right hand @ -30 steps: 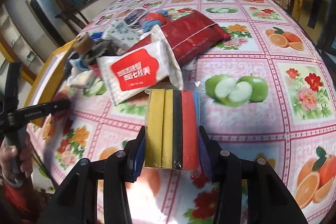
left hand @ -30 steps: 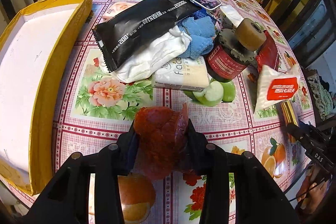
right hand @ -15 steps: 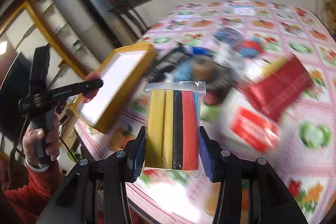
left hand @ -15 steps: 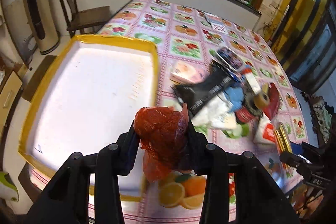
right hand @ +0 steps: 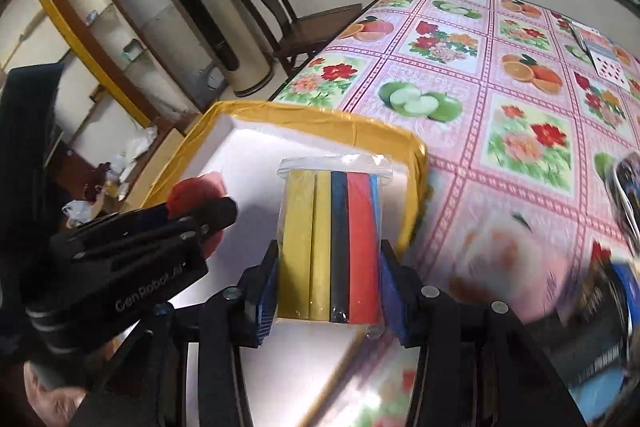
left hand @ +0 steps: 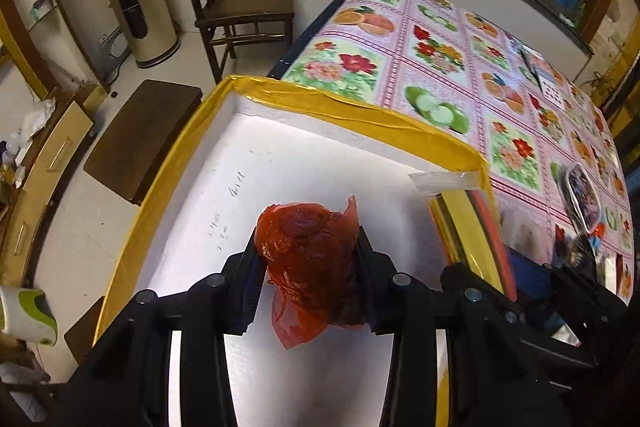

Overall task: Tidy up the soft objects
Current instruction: 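Carry both held items into the yellow-rimmed tray and open both tools, then move the left tool to the black snack packet while the right tool approaches the white tissue pack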

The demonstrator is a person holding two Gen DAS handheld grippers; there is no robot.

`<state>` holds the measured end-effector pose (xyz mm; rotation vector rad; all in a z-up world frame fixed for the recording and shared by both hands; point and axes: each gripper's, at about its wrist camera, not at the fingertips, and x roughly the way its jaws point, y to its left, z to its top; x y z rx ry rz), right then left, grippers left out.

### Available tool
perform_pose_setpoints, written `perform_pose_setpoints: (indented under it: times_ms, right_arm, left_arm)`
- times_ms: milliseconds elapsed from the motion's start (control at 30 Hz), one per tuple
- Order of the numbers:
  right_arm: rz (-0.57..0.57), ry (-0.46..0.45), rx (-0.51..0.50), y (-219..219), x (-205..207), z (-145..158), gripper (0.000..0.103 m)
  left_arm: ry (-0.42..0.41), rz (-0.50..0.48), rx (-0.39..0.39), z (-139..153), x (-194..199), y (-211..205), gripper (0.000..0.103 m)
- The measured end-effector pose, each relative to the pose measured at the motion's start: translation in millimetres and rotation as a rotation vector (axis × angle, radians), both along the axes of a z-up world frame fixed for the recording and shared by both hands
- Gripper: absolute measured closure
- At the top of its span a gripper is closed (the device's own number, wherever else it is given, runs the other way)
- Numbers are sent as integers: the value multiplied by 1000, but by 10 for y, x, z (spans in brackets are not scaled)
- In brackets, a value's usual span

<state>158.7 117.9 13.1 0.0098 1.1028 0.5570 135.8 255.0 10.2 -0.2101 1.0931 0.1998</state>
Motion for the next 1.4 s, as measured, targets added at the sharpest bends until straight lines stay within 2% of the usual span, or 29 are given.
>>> perform_pose_setpoints:
  times_ms: [67, 167, 267, 333, 367, 467, 600, 700, 800, 933, 1100, 1167, 1267, 1400]
  right_arm:
    - [2, 0, -27, 104, 116, -81, 55]
    - [-1, 25, -10, 150, 229, -198, 54]
    - [2, 27, 27, 158, 237, -200, 49]
    - [-2, 24, 35, 141, 213, -168, 42]
    - [-3, 30, 50, 114, 196, -145, 40]
    - [-11, 12, 110, -81, 41, 44, 40]
    - [-10, -55, 198, -641, -354, 403, 35]
    - [-51, -128, 226, -1249, -700, 617, 25]
    - [-117, -184, 225, -1879, -1042, 719, 23]
    - [-199, -208, 197, -2561, -1418, 688, 21]
    - [-282, -230, 173, -3152, -1766, 592, 21]
    - [-312, -243, 151, -3325, -1862, 560, 21]
    - [-352, -214, 170, -3566, -1941, 413, 20]
    - [-390, -187, 173, -3729, -1945, 272, 20]
  left_arm:
    - [12, 9, -42, -60, 101, 135, 64]
    - [38, 20, -26, -172, 180, 223, 62]
    - [43, 48, -97, -276, 170, 341, 58]
    - [26, 70, -101, -250, 141, 393, 41]
    - [24, 81, -101, -244, 130, 422, 37]
    - [14, 92, -116, -176, 52, 452, 36]
    - [-46, 83, -116, 49, -183, 347, 35]
    - [-102, 28, -148, 230, -437, 119, 28]
    - [-141, -40, -171, 347, -605, -150, 28]
    - [-170, -173, -182, 455, -724, -602, 27]
    - [-197, -359, -65, 442, -785, -1143, 23]
    - [-196, -413, -49, 416, -782, -1290, 23]
    - [-212, -463, -25, 400, -762, -1452, 23]
    - [-233, -528, 68, 370, -704, -1624, 23]
